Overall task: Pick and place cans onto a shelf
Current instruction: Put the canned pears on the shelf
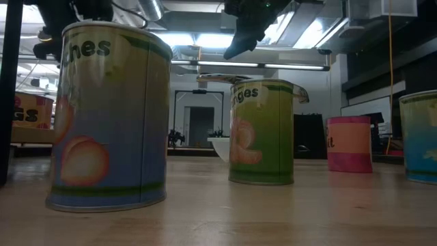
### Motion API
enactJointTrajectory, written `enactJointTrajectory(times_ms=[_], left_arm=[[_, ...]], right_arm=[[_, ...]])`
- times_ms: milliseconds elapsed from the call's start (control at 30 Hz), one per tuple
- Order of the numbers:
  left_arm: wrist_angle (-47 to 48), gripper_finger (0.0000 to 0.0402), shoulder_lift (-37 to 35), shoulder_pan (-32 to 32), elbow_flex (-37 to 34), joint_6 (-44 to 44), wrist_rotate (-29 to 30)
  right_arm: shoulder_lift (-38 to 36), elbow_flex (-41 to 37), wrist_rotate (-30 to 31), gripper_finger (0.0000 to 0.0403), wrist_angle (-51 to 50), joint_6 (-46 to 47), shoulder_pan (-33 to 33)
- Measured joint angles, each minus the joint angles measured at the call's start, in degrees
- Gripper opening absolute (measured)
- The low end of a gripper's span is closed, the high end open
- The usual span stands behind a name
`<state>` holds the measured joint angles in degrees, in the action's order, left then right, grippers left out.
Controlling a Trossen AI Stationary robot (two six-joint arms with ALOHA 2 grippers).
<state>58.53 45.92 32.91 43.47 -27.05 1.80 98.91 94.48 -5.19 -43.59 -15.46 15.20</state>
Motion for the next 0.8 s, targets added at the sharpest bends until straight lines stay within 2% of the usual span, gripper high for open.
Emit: enactJointTrajectory(times_ms=[633, 800], left_arm=[[-0.1, 0.0061, 0.0, 0.2, -0.1, 6.9, 0.9], [-0.3, 0.0066, -0.1, 0.2, -0.1, 7.2, 1.0]], right_arm=[[0.0, 0.0, 0.0, 0.0036, 0.0, 0.0, 0.0], [0.0, 0.0, 0.0, 0.0036, 0.0, 0.0, 0.0]])
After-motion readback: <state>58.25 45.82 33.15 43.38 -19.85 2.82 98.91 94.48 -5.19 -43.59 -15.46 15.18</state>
